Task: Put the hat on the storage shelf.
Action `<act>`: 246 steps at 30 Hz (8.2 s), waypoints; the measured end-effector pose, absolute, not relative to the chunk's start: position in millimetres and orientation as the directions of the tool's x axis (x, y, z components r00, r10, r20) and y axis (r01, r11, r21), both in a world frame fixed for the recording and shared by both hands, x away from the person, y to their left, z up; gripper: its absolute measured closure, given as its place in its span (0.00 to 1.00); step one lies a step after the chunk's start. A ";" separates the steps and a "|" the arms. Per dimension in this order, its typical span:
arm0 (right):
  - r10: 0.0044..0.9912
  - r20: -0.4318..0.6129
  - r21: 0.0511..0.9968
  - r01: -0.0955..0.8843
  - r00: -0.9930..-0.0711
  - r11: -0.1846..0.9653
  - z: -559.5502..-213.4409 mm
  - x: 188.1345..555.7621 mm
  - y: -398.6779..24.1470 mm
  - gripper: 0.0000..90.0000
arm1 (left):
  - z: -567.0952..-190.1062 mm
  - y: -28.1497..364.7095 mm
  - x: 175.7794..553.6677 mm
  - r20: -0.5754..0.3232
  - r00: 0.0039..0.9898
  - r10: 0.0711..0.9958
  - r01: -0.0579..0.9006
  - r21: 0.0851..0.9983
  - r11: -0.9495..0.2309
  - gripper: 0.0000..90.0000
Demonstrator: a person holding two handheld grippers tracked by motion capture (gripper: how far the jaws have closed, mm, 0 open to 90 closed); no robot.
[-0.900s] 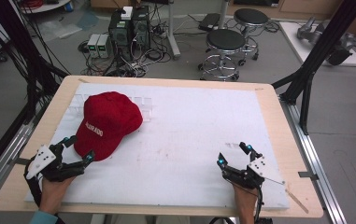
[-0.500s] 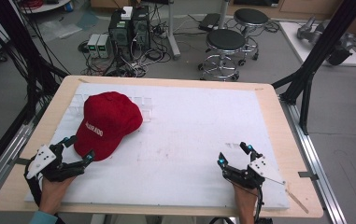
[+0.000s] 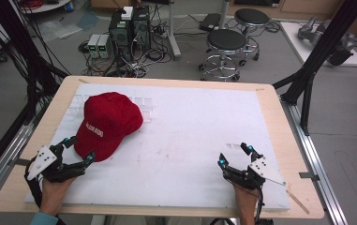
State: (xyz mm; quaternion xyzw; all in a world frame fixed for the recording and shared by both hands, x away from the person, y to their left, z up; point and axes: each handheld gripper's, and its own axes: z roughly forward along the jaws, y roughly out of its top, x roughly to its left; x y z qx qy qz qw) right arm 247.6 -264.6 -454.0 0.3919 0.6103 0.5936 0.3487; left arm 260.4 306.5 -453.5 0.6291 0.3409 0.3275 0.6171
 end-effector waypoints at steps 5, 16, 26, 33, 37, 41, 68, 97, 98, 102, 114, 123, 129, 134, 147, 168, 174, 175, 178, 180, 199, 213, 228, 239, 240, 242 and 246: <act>0.893 0.049 0.997 0.072 -0.448 -0.018 -453.9 248.2 -265.2 0.12 | -453.0 306.7 261.2 -0.016 0.556 0.831 0.034 0.999 -0.004 0.15; 0.891 0.037 0.998 0.064 -0.452 -0.009 -453.9 248.9 -265.6 0.12 | -428.5 308.3 268.6 0.021 0.564 0.826 0.082 0.993 -0.082 0.14; 0.891 0.041 0.998 0.069 -0.452 -0.011 -453.9 248.1 -264.7 0.12 | -393.2 305.3 282.4 0.040 0.580 0.814 0.131 0.981 -0.141 0.14; 0.892 0.041 0.998 0.069 -0.451 -0.011 -453.9 248.3 -264.9 0.12 | -357.4 300.3 301.9 0.089 0.588 0.804 0.147 0.966 -0.215 0.14; 0.893 0.043 0.997 0.073 -0.449 -0.012 -453.8 248.5 -265.0 0.12 | -348.6 294.8 311.5 0.099 0.598 0.795 0.170 0.954 -0.247 0.14; 0.894 0.045 0.997 0.073 -0.446 -0.014 -453.8 248.4 -264.6 0.12 | -341.7 285.3 323.8 0.101 0.616 0.782 0.209 0.936 -0.285 0.14; 0.896 0.039 0.998 0.067 -0.443 -0.010 -453.9 248.0 -264.4 0.12 | -335.0 262.9 377.7 0.107 0.601 0.792 0.412 0.808 -0.421 0.15; 0.895 0.039 0.998 0.068 -0.444 -0.009 -453.9 248.1 -264.5 0.12 | -357.4 257.5 399.8 0.059 0.657 0.751 0.481 0.734 -0.479 0.58; 0.895 0.038 0.998 0.067 -0.444 -0.009 -453.9 248.1 -264.6 0.12 | -357.5 257.9 399.9 0.073 0.660 0.748 0.474 0.732 -0.489 0.64; 0.894 0.042 0.997 0.070 -0.446 -0.012 -453.9 248.0 -264.7 0.12 | -356.9 259.9 399.1 0.081 0.663 0.745 0.465 0.735 -0.493 0.79; 0.893 0.032 0.998 0.065 -0.448 -0.003 -453.7 248.4 -264.5 0.12 | -357.4 263.1 393.5 0.113 0.653 0.749 0.433 0.756 -0.491 0.95; 0.895 0.033 0.998 0.064 -0.444 -0.005 -453.7 248.3 -264.3 0.12 | -347.5 271.5 390.8 0.051 0.650 0.758 0.416 0.811 -0.411 0.96; 0.894 0.038 0.998 0.067 -0.446 -0.009 -453.8 248.0 -264.4 0.12 | -337.5 278.1 387.8 0.030 0.641 0.767 0.403 0.837 -0.370 0.96; 0.896 0.047 0.997 0.070 -0.442 -0.018 -453.7 248.2 -265.0 0.12 | -324.9 274.0 383.0 0.028 0.661 0.750 0.371 0.856 -0.360 0.96; 0.906 0.065 0.995 0.099 -0.418 -0.026 -450.9 250.5 -263.5 0.12 | -307.8 250.7 376.4 -0.003 0.732 0.681 0.312 0.890 -0.332 0.96; 0.779 0.090 0.989 0.150 -0.621 0.006 -405.9 251.2 -200.7 0.12 | -283.6 215.4 363.7 -0.011 0.822 0.569 0.204 0.939 -0.277 0.96; 0.732 0.126 0.984 0.176 -0.670 -0.009 -394.9 254.1 -178.4 0.12 | -283.7 204.7 361.6 -0.013 0.836 0.549 0.196 0.941 -0.276 0.96; 0.723 0.130 0.983 0.182 -0.678 -0.006 -394.2 254.8 -175.5 0.12 | -284.3 201.8 361.5 -0.018 0.839 0.543 0.196 0.942 -0.271 0.96; 0.685 0.155 0.978 0.209 -0.712 -0.004 -392.4 258.9 -158.8 0.12 | -285.3 194.3 360.9 -0.027 0.849 0.528 0.191 0.947 -0.259 0.96; 0.664 0.169 0.974 0.227 -0.728 0.002 -392.5 261.3 -150.9 0.12 | -285.5 188.6 360.7 -0.031 0.857 0.515 0.187 0.949 -0.254 0.96; 0.519 0.258 0.953 0.302 -0.815 0.001 -392.1 271.0 -113.4 0.26 | -285.6 150.0 350.8 -0.037 0.898 0.439 0.160 0.956 -0.246 0.96; 0.485 0.375 0.919 0.385 -0.790 -0.083 -397.6 275.4 -103.5 0.54 | -283.9 148.8 347.4 -0.028 0.893 0.449 0.145 0.963 -0.229 0.96; 0.418 0.387 0.915 0.398 -0.822 -0.065 -398.8 277.2 -104.5 0.93 | -296.3 151.7 349.7 -0.075 0.891 0.447 0.177 0.966 -0.189 0.95; 0.401 0.367 0.922 0.385 -0.839 -0.039 -396.6 276.9 -101.7 0.95 | -298.1 155.0 351.6 -0.072 0.894 0.443 0.179 0.962 -0.205 0.92; 0.403 0.363 0.924 0.380 -0.840 -0.041 -396.4 276.3 -101.5 0.95 | -298.0 155.3 351.8 -0.071 0.894 0.443 0.178 0.963 -0.204 0.89; 0.404 0.360 0.925 0.377 -0.841 -0.040 -396.3 276.2 -101.6 0.95 | -297.9 156.2 352.1 -0.074 0.895 0.440 0.180 0.962 -0.204 0.88; 0.421 0.361 0.924 0.380 -0.832 -0.043 -396.5 275.5 -101.8 0.95 | -297.5 155.4 351.7 -0.069 0.858 0.509 0.208 0.953 -0.222 0.58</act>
